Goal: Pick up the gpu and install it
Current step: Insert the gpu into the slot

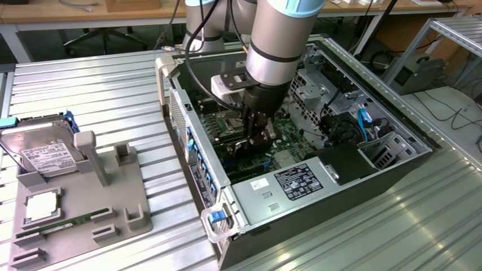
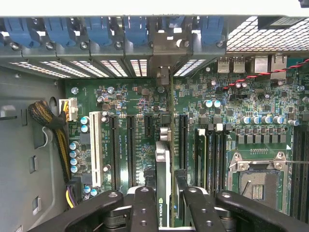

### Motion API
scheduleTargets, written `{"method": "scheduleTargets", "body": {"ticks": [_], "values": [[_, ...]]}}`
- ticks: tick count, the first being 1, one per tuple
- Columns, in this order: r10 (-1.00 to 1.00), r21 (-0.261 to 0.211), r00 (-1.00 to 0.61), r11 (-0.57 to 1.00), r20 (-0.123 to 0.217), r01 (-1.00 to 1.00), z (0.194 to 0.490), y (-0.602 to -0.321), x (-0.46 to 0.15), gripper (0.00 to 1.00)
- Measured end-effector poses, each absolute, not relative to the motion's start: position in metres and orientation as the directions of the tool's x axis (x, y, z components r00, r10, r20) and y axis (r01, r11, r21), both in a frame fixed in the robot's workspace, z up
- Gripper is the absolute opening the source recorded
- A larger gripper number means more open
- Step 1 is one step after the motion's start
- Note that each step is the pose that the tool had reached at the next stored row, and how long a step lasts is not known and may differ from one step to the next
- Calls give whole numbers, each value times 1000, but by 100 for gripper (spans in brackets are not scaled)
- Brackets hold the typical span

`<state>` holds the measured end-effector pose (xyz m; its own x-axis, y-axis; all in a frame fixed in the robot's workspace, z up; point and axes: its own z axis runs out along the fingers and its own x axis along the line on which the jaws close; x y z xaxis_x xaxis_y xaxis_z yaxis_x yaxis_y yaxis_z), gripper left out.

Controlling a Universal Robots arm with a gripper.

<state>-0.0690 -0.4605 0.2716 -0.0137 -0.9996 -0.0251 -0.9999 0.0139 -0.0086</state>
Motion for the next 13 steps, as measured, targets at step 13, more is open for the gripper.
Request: {"method": "scheduleTargets", "body": {"ticks": [13], "values": [[-1000,-9,-14,14,-25,-1000,270,-461,-70,26]]}}
